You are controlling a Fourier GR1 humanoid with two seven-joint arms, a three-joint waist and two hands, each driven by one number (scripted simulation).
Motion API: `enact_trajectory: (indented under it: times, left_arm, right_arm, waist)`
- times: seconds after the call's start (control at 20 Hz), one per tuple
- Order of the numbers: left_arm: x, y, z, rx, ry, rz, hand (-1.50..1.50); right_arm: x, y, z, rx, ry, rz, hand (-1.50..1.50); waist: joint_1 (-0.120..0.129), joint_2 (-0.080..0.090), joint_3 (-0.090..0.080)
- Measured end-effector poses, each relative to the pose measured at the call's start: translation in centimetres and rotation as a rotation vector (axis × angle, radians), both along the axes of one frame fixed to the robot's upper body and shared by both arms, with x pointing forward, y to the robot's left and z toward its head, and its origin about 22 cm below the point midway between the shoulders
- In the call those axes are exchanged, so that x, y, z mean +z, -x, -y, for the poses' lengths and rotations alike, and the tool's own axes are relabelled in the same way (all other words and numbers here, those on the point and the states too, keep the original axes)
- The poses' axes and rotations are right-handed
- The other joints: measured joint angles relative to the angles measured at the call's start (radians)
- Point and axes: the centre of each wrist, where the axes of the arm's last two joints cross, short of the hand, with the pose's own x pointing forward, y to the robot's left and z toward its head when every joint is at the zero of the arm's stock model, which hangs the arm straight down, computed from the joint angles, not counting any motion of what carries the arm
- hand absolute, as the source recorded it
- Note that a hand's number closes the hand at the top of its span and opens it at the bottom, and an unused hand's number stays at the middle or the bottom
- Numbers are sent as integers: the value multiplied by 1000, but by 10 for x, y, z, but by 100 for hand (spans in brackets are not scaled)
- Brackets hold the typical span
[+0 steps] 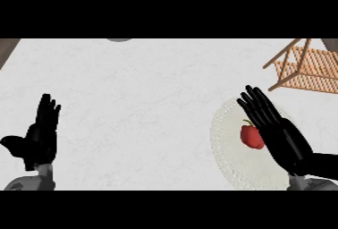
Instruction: Pick the bell pepper from the placemat and place it in the tiered shelf
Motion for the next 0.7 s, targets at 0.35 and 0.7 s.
enact_trajectory:
  times: [0.35,0.7]
  left_arm:
    - [9,-11,19,-172,-89,-2,0]
    - [11,-13,34,-275,-108,-22,0]
  right_arm:
    - [14,-12,43,-426,70,-23,150]
    - [-9,11,120,-1042,371,-28,-150]
  waist:
    - [-72,-39,2]
    - [-122,-32,-11]
